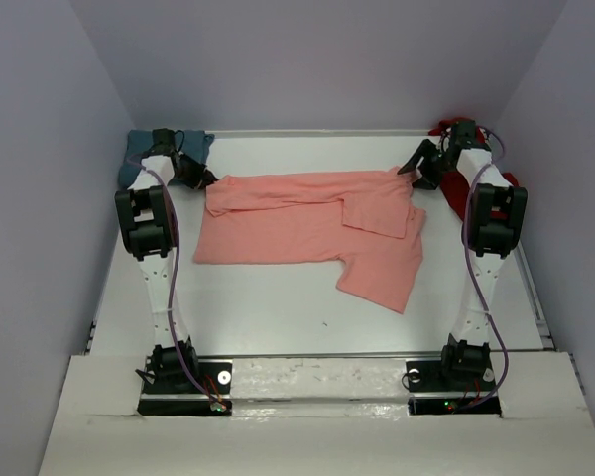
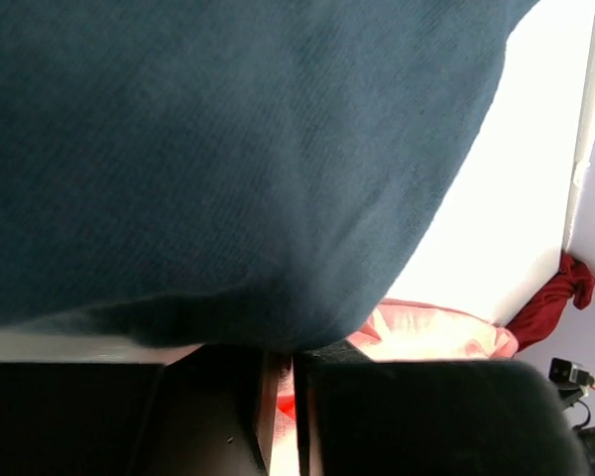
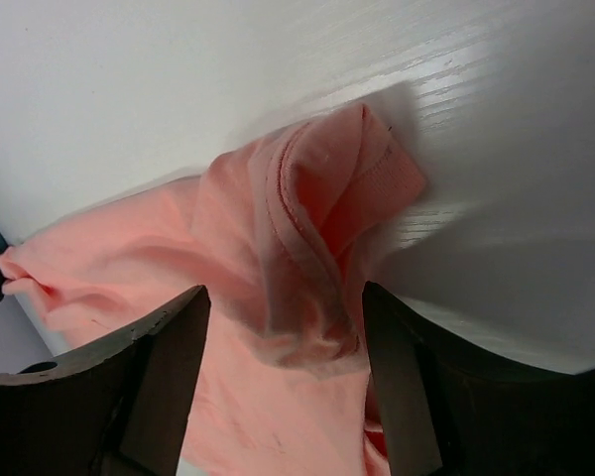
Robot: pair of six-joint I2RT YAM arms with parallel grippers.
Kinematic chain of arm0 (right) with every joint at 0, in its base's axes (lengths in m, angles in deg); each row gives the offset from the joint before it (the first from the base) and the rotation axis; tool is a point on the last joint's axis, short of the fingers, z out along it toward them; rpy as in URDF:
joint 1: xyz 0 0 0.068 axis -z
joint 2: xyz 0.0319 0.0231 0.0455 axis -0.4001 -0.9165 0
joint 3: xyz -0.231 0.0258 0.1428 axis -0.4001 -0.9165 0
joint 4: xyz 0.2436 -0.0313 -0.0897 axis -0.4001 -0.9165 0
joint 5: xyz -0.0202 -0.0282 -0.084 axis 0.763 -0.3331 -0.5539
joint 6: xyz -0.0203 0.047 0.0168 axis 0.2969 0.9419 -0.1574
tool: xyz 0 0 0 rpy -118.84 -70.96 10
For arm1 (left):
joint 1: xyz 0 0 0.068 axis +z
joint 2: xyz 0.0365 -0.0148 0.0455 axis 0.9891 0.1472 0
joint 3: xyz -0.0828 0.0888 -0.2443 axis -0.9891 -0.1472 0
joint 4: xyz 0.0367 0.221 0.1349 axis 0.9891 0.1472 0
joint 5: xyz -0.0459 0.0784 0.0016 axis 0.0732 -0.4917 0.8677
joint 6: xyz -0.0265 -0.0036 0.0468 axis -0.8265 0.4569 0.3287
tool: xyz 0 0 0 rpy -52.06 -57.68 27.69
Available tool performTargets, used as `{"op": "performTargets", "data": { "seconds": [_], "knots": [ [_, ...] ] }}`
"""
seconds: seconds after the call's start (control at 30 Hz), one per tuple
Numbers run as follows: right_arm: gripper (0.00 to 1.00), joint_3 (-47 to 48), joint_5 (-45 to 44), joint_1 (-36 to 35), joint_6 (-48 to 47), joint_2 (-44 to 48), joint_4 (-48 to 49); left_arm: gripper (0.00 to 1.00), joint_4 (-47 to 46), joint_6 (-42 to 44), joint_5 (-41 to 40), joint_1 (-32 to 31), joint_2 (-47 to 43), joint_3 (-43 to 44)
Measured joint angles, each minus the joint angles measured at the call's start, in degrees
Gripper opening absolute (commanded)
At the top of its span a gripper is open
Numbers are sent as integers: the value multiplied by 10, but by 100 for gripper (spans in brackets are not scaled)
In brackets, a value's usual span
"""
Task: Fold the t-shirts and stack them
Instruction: Fold the tshirt
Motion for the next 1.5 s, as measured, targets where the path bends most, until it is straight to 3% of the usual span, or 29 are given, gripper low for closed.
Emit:
{"op": "performTargets", "data": {
  "seconds": [0.1, 0.17, 0.57, 1.0, 1.5],
  "knots": [
    [70, 15, -6, 0, -2, -1, -15, 58, -5, 2, 8, 0, 1, 0],
    [70, 29, -10, 0, -4, -1, -20, 63, -15, 1, 16, -2, 0, 0],
    [69, 165, -25, 12, -7, -32, -39, 63, 7, 32, -9, -2, -17, 2],
    [65, 168, -21, 15, 0, -80, -44, 61, 49, 99, -24, -2, -78, 18],
    [59, 168, -11, 15, 4, -80, -41, 59, 66, 136, 0, -3, -81, 40]
  ]
}}
